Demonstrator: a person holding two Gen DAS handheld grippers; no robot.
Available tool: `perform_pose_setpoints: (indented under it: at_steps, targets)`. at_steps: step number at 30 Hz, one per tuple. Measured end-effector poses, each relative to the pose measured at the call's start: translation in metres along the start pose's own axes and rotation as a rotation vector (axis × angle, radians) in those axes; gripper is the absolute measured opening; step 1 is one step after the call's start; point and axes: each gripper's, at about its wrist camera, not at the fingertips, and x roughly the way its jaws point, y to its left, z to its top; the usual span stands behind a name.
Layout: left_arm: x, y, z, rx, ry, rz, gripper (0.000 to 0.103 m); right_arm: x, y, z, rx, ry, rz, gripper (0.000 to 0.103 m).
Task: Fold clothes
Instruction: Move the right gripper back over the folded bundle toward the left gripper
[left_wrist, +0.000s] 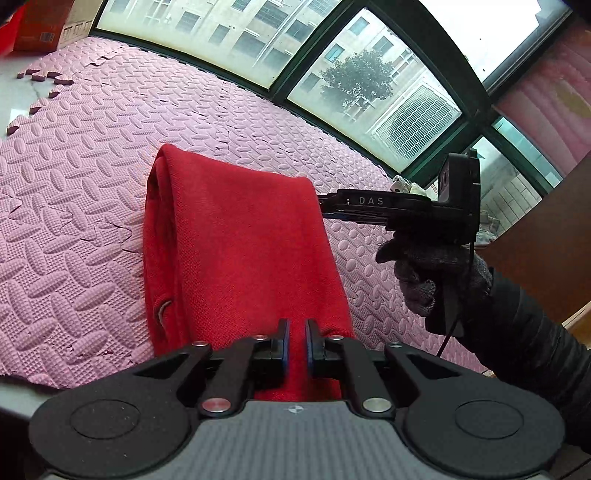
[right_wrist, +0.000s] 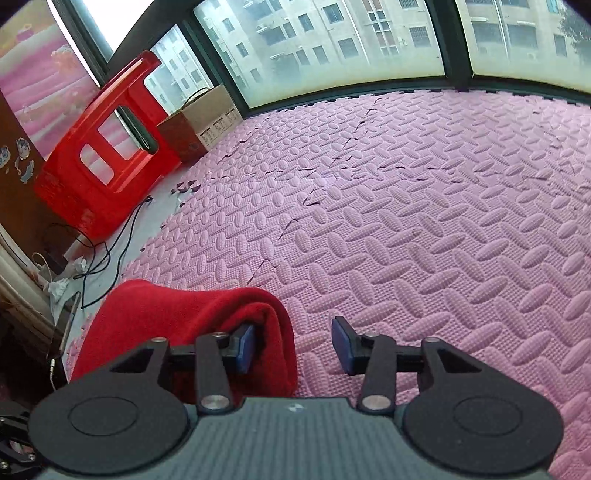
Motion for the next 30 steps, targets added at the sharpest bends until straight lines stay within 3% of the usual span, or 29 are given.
perform_pose_setpoints:
  at_steps: [5, 7, 9, 13, 17, 19, 22, 26, 30]
  targets:
    - [-0.001, -0.011, -0.001, 0.067, -0.010, 0.025, 0.010, -0.022, 0.019, 0.005, -0.100, -0.001, -0.097, 0.043]
    - [-0.001, -0.011, -0.001, 0.069, -0.010, 0.018, 0.010, -0.035, 0.024, 0.007, -0.134, -0.057, -0.134, 0.043]
    - [0.001, -0.010, -0.001, 0.069, -0.006, 0.016, 0.010, -0.048, 0.030, 0.011, -0.118, -0.109, -0.066, 0.043]
    - [0.004, -0.010, -0.001, 0.062, -0.002, 0.017, 0.010, -0.043, 0.058, 0.007, -0.207, -0.127, 0.032, 0.042]
    - [0.004, -0.013, -0.006, 0.073, -0.004, 0.031, 0.010, -0.018, 0.074, -0.010, -0.310, -0.087, -0.007, 0.042]
    - [0.005, -0.014, -0.010, 0.079, -0.008, 0.036, 0.010, -0.002, 0.074, -0.028, -0.351, -0.032, -0.075, 0.042]
    - [0.008, -0.018, -0.013, 0.097, -0.014, 0.051, 0.010, 0.005, 0.062, -0.036, -0.315, -0.027, -0.052, 0.043]
    - [0.007, -0.021, -0.015, 0.105, -0.020, 0.065, 0.010, -0.007, 0.070, -0.018, -0.325, -0.028, -0.045, 0.042]
    - [0.007, -0.020, -0.016, 0.097, -0.026, 0.064, 0.010, -0.012, 0.094, -0.003, -0.396, -0.022, 0.056, 0.042]
